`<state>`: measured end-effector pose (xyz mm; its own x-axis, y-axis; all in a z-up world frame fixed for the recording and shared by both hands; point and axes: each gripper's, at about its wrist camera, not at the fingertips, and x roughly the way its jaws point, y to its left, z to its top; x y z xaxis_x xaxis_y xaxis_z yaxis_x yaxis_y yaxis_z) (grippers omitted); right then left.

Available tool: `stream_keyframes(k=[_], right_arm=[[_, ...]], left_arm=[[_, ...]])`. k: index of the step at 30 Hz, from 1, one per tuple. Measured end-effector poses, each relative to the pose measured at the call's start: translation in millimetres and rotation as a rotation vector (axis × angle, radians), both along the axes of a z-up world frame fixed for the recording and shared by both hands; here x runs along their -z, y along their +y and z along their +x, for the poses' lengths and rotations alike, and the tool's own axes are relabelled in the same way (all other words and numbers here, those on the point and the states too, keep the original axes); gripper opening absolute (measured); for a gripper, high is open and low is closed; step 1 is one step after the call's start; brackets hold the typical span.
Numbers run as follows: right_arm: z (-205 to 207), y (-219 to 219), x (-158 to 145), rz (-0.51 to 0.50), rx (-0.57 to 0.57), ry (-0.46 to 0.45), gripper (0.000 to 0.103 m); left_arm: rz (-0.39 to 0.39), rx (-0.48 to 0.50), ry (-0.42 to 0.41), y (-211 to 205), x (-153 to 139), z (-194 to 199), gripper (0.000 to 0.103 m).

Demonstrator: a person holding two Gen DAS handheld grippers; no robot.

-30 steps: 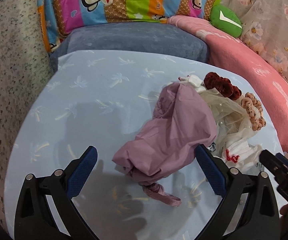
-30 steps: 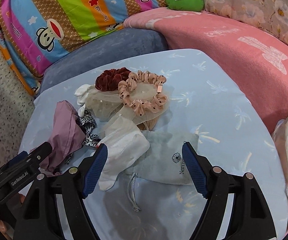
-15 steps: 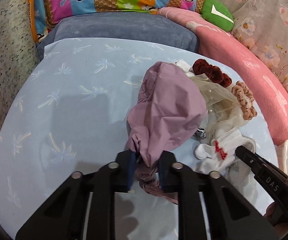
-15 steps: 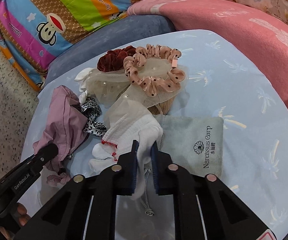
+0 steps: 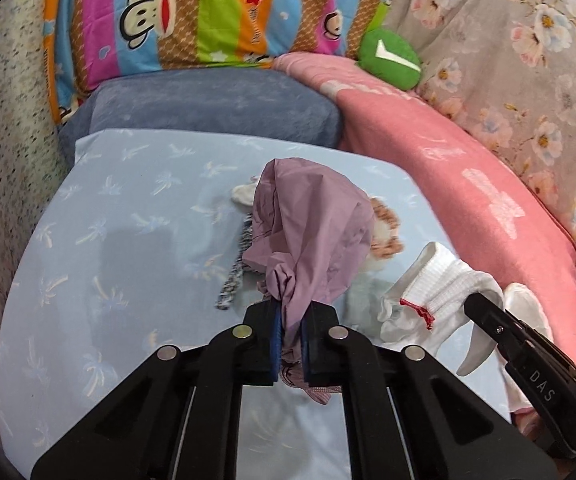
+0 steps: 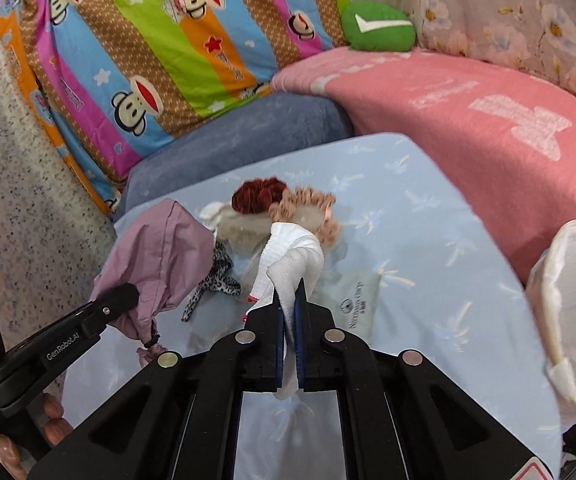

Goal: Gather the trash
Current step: 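Grasp the mauve bag with the left tool while the right tool grasps a white glove, then carry both items over the bin and open both tools to drop them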

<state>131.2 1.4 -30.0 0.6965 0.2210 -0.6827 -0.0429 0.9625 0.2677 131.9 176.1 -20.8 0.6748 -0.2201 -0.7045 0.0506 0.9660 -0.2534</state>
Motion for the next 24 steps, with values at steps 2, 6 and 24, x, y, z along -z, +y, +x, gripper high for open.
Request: stream_keyframes(k=[2,6,24], right_arm=[[-11,-13,-13,0.008,0.015,-0.028,0.004],[-29,-43,-35,0.022,0.06,-0.08,0.004],[-112,-231,-79,0.032,0.39,-0.187,0.004]], left_arm=[[0.0,0.024,-0.025,-13,-11,-5,0.007],[0.005,0.074,-0.061,-42,-28,-13,0.007],[0.018,0.394,-0.151,-215,-68,-39,0.007]])
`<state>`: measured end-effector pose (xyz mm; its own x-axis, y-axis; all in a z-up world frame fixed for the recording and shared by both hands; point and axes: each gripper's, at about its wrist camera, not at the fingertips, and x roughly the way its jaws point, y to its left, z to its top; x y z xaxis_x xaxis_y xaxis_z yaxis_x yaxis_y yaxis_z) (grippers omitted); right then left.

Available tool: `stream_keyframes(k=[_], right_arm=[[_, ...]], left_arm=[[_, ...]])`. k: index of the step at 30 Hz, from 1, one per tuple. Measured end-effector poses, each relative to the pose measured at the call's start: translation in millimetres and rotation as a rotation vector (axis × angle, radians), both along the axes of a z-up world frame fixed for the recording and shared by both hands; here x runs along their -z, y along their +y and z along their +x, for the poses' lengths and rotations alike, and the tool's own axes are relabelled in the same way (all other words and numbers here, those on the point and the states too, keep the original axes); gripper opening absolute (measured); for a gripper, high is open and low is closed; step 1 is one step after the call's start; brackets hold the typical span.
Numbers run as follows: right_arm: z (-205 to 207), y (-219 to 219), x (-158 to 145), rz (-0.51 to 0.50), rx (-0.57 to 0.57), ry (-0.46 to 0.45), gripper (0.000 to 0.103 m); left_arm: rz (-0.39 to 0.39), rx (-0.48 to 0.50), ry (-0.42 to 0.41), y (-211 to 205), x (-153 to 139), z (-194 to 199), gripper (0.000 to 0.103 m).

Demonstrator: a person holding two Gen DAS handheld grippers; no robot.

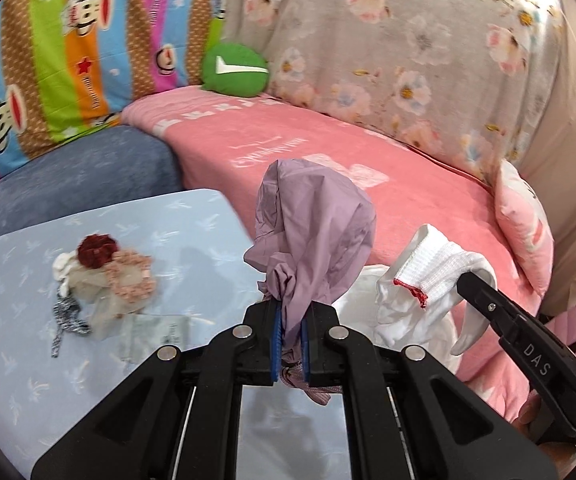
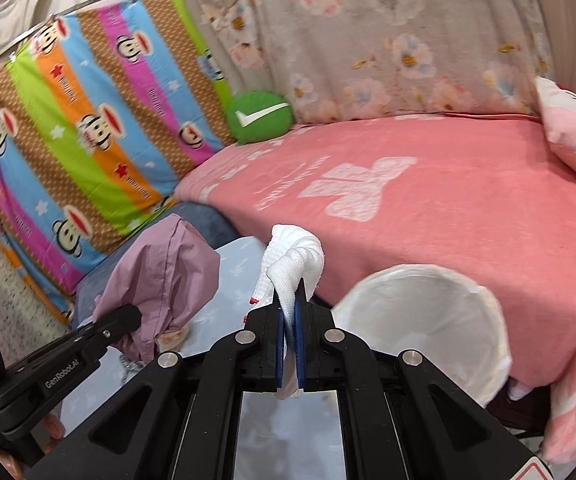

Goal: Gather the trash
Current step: 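Carry both items over the bin and open both tools to drop them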

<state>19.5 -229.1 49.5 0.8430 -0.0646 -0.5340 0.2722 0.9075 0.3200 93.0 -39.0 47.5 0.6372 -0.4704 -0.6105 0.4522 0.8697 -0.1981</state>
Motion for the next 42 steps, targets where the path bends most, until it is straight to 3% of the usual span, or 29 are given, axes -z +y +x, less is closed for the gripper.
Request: stream_keyframes(k=[13,23,25,26,27,30,31,42], right_arm=[[-35,-82,25,0.046,0.142,0.029,0.004],[-38,-107,43,0.075,0.18,0.054,0.005],[-36,-106,46,0.071,0.179,0.059,0.01],[-36,-105,46,0.068,0.179,0.058,0.011],[-36,-104,46,0.06,0.185,0.055,0.012],[-33,-101,45,0.048,0.191,0.053,0.036],[-33,-100,44,0.046,0.199,0.048,0.043],[-29,-92,44,0.04,0.195,0.061,0.045]], left_arm=[[0.056,0.161,0.012,-96,9,-8,0.008],[0.082,0.2,0.038,-123,21,-7,0.01],[0.096,0.201,0.059,-128,27,-3,0.01],[0.102,0.198,0.068,-130,29,-2,0.013],[0.109,0.192,0.076,-130,32,0,0.025],[0.109,0.148,0.06,-125,32,1,0.069],[0.098,0.134,0.041,-122,30,0,0.075],[0.079,0.111,0.014,-113,23,1,0.076]])
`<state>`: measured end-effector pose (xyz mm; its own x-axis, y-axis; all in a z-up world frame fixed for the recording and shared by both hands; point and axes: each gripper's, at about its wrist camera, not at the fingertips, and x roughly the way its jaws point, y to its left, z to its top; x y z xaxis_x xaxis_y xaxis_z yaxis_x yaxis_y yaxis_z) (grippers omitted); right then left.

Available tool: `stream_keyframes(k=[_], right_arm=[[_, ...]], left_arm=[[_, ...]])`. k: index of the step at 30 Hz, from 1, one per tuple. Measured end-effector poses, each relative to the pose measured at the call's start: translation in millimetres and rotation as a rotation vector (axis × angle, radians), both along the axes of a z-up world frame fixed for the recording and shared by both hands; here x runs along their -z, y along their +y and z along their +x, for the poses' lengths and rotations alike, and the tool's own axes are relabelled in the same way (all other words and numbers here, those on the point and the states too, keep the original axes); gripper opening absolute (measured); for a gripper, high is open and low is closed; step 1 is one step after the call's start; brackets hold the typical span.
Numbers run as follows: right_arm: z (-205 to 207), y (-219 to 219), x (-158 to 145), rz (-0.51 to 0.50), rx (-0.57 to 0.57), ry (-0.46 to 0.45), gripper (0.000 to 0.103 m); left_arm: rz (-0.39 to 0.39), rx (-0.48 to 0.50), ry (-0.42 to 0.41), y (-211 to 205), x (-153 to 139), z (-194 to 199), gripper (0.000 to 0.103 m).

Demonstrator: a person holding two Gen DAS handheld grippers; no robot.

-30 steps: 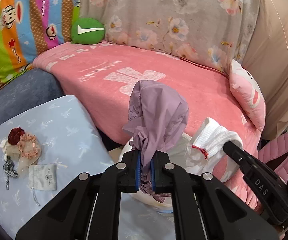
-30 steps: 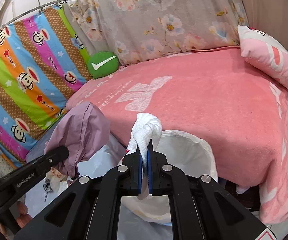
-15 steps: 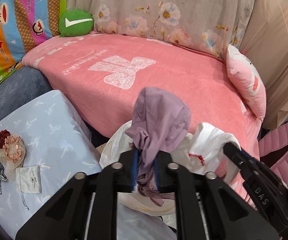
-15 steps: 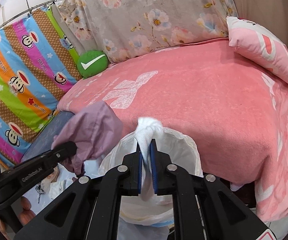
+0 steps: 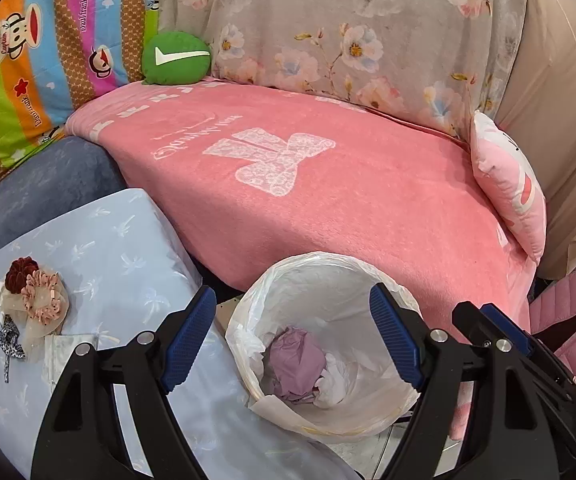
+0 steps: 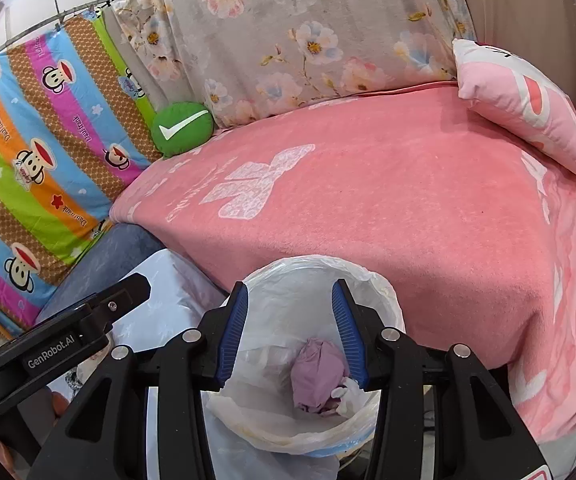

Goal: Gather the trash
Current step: 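Carry both items over the bin and open both tools to drop them, then return both tools to the table toward the scrunchie and grey pouch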

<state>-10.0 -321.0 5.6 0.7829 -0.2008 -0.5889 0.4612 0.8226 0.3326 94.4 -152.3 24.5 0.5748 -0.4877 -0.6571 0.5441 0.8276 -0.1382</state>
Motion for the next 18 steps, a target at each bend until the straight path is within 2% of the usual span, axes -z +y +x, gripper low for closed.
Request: stream_keyframes(k=[15,18], right_arm=[[7,33,-5,-0.019,-0.057,0.013,0.05],[11,43,-6,-0.009,-0.076,0.01,0.056]], left_arm=[[-0.03,-0.084,0.0,45,-1,5,0.076],[-0.034,-0.117,0.003,58,0,8,0.076]])
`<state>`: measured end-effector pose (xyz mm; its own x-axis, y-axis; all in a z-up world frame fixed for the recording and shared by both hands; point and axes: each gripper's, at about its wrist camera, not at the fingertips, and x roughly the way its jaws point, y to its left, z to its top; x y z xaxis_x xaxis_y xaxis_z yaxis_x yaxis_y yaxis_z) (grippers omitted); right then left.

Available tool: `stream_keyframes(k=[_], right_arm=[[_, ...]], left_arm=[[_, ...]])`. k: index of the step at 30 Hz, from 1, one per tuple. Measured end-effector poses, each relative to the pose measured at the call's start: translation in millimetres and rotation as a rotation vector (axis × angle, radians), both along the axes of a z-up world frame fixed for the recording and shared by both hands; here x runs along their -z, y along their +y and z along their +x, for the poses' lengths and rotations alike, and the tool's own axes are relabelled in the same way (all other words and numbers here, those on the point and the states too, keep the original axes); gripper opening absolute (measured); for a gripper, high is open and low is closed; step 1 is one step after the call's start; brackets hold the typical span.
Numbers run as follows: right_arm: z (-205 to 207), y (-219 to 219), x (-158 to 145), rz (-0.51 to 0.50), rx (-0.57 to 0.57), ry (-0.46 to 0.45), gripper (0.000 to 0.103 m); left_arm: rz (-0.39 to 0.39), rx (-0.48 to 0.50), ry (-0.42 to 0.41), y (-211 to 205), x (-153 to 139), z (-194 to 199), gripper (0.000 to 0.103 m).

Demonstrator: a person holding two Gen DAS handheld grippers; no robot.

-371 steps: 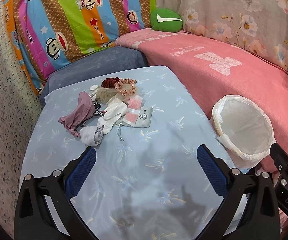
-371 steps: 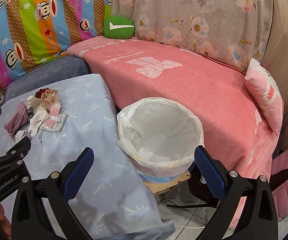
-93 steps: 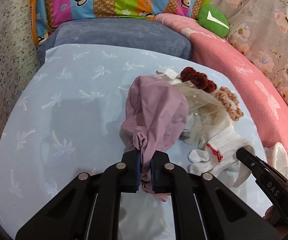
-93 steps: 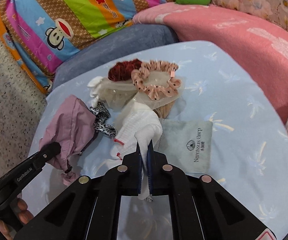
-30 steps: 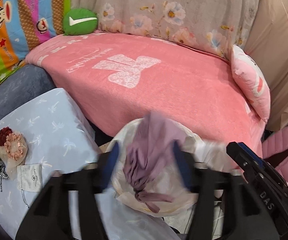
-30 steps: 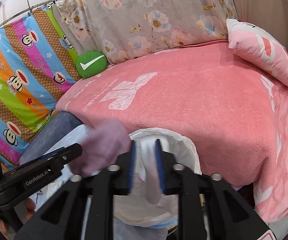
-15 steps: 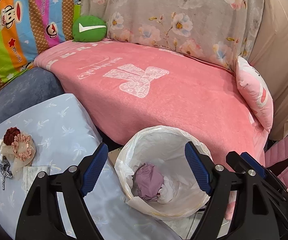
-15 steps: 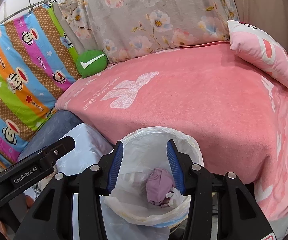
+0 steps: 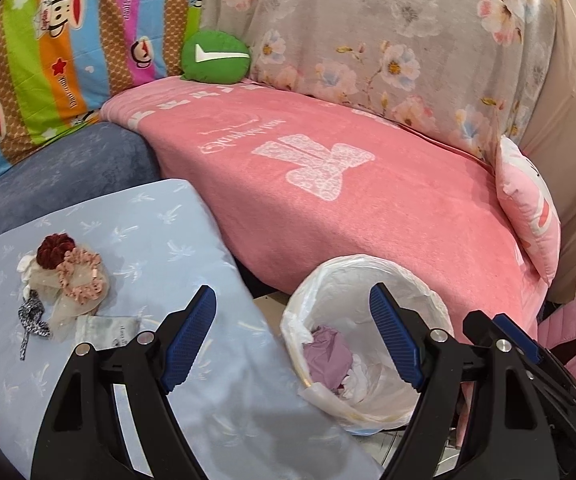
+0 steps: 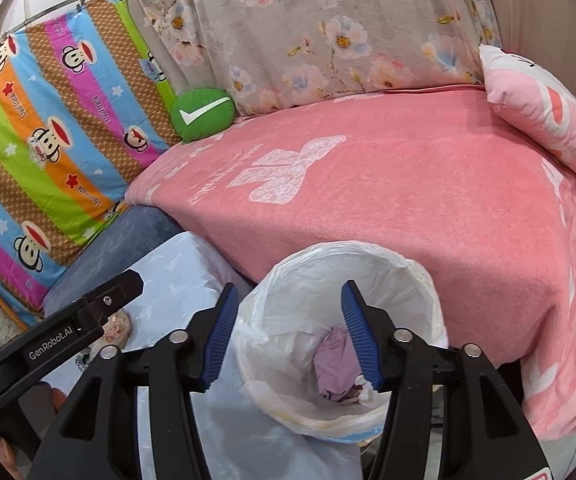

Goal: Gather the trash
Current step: 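Return both tools to the table toward the scrunchie and grey pouch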

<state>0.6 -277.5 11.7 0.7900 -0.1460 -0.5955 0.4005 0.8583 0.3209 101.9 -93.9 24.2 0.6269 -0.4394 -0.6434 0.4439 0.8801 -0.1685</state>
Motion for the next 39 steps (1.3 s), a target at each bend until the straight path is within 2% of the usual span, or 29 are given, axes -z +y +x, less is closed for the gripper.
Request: stream_keyframes(k=[11,17,20,22,25,33,39], right_arm=[[23,53,0,-0.025,-0.096,0.026,0.059],[44,94,6,-0.039,-0.169,0.052,0.06],[55,116,11,-0.045,-0.208,0.07,0.06],[64,131,16,-0.051,-0.234,0.085,0.061],[79,155,27,-0.063,-0.275,0.111,0.066],[130,207,68,-0.058,-0.367,0.206,0.067],[167,235,98,-0.05,-0.4,0.257,0.067]], left_arm=[[-0.018,-0.13,0.03,65,9,14,0.076],[0.001,-0.213,0.025,109,15,25,0.076],[0.012,-0.256,0.031,132,21,30,0.08],[0.022,-0.291,0.031,150,25,33,0.088],[0.052,-0.339,0.026,173,32,39,0.091],[0.088,-0.464,0.101,240,68,71,0.093],[0.105,-0.516,0.151,272,99,99,0.093]])
